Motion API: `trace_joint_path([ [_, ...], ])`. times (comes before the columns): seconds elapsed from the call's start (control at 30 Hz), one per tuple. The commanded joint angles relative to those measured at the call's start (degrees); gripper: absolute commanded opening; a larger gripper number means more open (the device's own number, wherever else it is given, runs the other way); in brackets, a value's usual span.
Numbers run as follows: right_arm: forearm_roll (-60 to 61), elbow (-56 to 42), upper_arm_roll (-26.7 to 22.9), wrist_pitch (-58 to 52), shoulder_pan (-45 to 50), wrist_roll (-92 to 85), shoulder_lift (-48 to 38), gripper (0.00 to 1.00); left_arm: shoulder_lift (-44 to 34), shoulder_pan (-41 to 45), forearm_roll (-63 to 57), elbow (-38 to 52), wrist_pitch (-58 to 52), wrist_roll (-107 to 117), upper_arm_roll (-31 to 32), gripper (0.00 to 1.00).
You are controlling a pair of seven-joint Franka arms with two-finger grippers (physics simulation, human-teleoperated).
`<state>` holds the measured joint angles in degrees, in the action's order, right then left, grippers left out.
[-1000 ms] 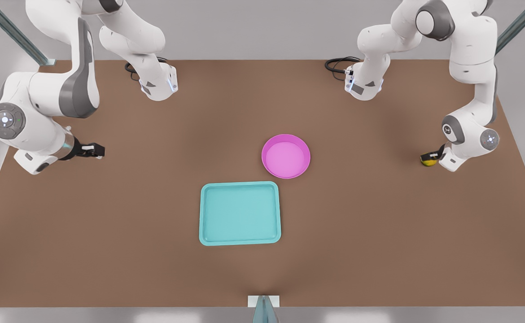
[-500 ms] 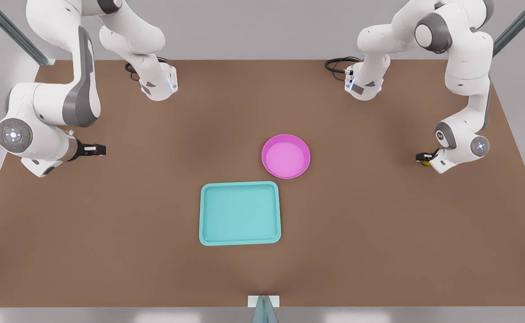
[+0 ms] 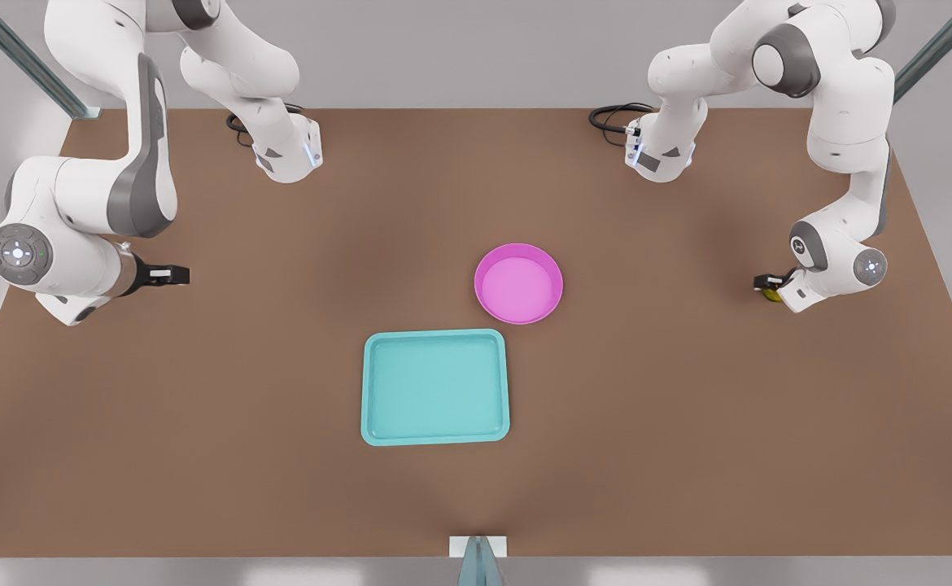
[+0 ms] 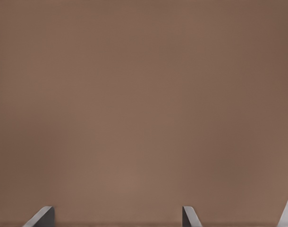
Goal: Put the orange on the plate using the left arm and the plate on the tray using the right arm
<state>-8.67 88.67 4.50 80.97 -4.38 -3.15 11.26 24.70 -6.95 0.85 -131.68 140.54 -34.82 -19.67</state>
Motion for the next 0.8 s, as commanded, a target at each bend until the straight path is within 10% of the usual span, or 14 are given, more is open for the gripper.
trace_joint_path([
  [0.0, 0.15, -0.07, -0.02, -0.19, 0.07, -0.1, 0.08, 1.0, -0.09, 0.0, -0.24, 0.02, -0.27, -1.22, -0.01, 0.88],
  [0.07, 0.24, -0.16, -0.11, -0.28, 0.07, -0.19, 0.08, 1.0, -0.45, 0.0, -0.42, 0.02, -0.36, -1.31, -0.01, 0.71],
  [0.3, 0.5, -0.07, -0.46, -0.28, -0.02, -0.45, 0.08, 1.0, -4.74, 1.23, -0.42, 2.22, -8.34, 3.85, 0.33, 0.65],
  [0.43, 0.5, 0.01, -0.46, 0.07, -0.1, -0.54, 0.16, 1.0, -4.75, 29.34, 1.87, 3.97, -8.88, 31.36, 2.27, 0.65],
  [0.6, 0.24, 0.01, -0.55, 0.16, -0.1, -0.45, -0.28, 1.0, -1.07, 41.74, 5.47, 15.3, -15.73, 65.73, 20.72, 0.67],
  [0.77, 0.5, 0.19, -0.72, -0.11, -0.9, -0.45, -0.28, 1.0, 6.32, 43.6, 5.56, 24.71, -18.81, 76.21, 24.77, 0.68],
])
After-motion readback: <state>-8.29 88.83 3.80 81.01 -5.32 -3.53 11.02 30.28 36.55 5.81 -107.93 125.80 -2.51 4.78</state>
